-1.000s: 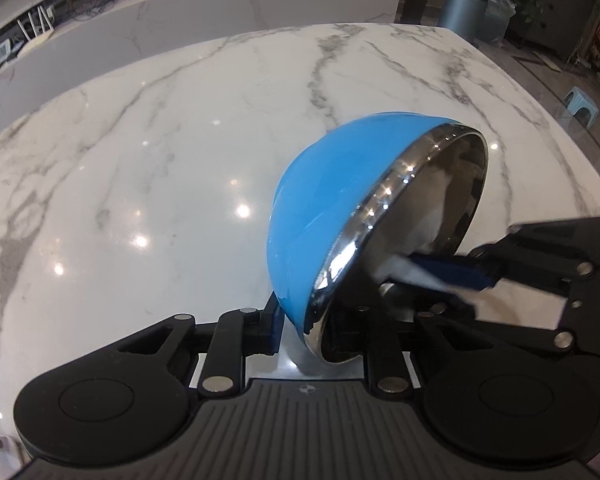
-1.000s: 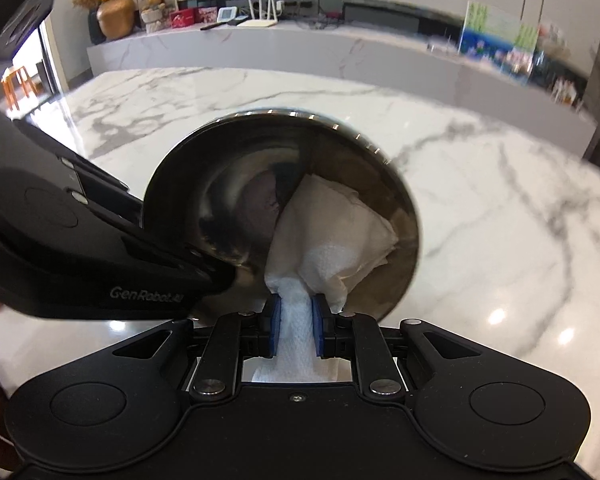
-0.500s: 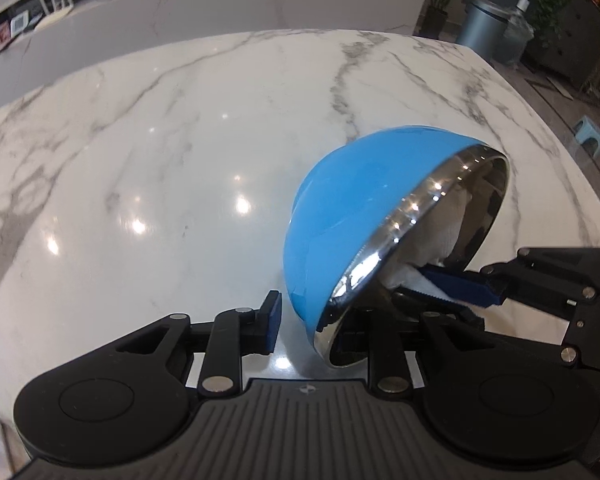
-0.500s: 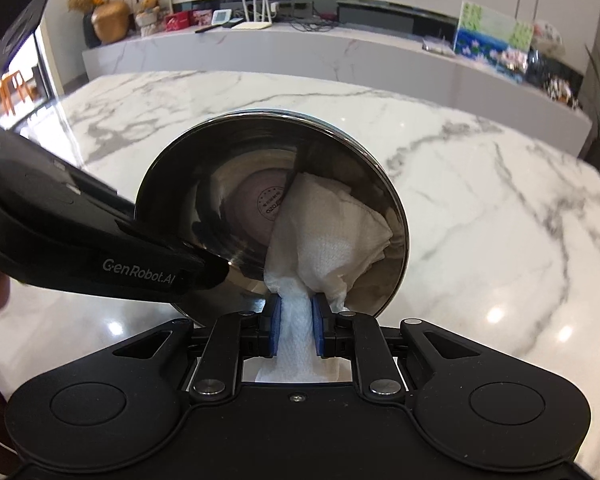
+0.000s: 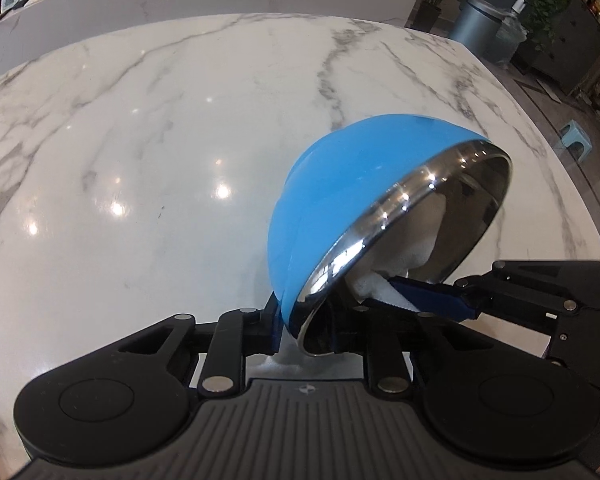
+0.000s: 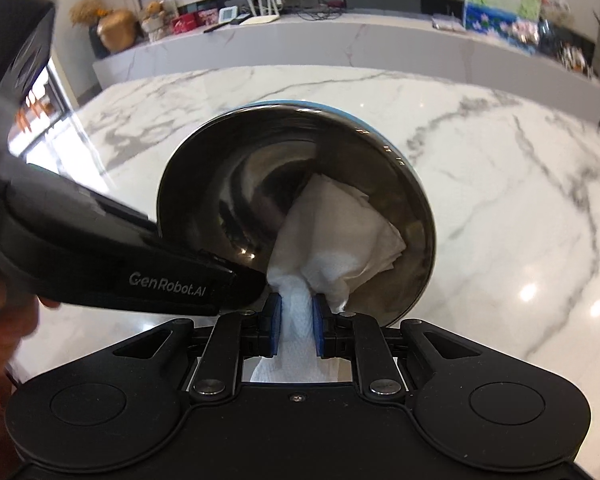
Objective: Clean bowl
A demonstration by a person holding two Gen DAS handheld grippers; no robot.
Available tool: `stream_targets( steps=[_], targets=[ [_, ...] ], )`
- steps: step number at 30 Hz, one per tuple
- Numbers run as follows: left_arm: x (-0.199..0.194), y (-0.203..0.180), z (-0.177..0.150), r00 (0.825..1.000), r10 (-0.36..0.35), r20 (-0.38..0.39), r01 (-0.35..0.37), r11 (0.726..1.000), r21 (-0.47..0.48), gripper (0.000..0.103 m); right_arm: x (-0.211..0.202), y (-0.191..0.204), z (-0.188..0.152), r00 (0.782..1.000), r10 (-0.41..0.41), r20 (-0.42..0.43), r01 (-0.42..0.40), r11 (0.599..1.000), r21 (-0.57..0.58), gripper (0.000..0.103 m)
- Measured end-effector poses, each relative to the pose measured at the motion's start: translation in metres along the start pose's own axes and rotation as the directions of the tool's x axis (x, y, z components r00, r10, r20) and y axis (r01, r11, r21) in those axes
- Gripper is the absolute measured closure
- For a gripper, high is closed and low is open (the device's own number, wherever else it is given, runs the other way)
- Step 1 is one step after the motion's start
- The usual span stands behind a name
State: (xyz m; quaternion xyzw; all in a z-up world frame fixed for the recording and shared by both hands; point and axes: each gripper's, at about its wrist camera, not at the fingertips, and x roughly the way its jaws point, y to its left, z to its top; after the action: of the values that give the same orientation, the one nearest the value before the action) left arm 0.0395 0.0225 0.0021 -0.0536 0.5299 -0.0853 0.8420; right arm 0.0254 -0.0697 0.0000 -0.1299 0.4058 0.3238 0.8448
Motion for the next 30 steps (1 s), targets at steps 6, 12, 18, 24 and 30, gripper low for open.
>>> stream_targets(
  steps=[6, 12, 18, 24, 30],
  targets=[
    [-0.004, -0.008, 0.001, 0.999, 0.03, -0.017, -0.028, 0.996, 0.091, 0.085, 0.004, 0.022, 0.001, 0.988, -0.151, 0.032, 0.155, 0.968, -0.2, 0.089],
    [-0.005, -0.005, 0.001, 0.999, 0.049, -0.009, -0.048, 0.996, 0.078, 0.082, 0.011, 0.03, 0.004, 0.986, -0.162, 0.043, 0.168, 0.957, -0.237, 0.089],
    [-0.004, 0.007, 0.002, 1.0, -0.012, 0.01, 0.012, 0.999, -0.045, 0.079, 0.001, -0.003, 0.002, 0.997, -0.083, 0.006, 0.083, 0.995, -0.056, 0.089],
    [0.006, 0.006, 0.002, 0.999, -0.047, -0.009, 0.046, 0.995, -0.09, 0.078, -0.014, -0.03, -0.01, 0.999, 0.035, -0.022, -0.033, 0.996, 0.086, 0.089],
    [0.007, 0.006, 0.003, 0.999, -0.041, -0.009, 0.04, 0.996, -0.074, 0.081, -0.017, -0.03, -0.007, 0.999, 0.049, -0.024, -0.047, 0.996, 0.07, 0.089]
  ],
)
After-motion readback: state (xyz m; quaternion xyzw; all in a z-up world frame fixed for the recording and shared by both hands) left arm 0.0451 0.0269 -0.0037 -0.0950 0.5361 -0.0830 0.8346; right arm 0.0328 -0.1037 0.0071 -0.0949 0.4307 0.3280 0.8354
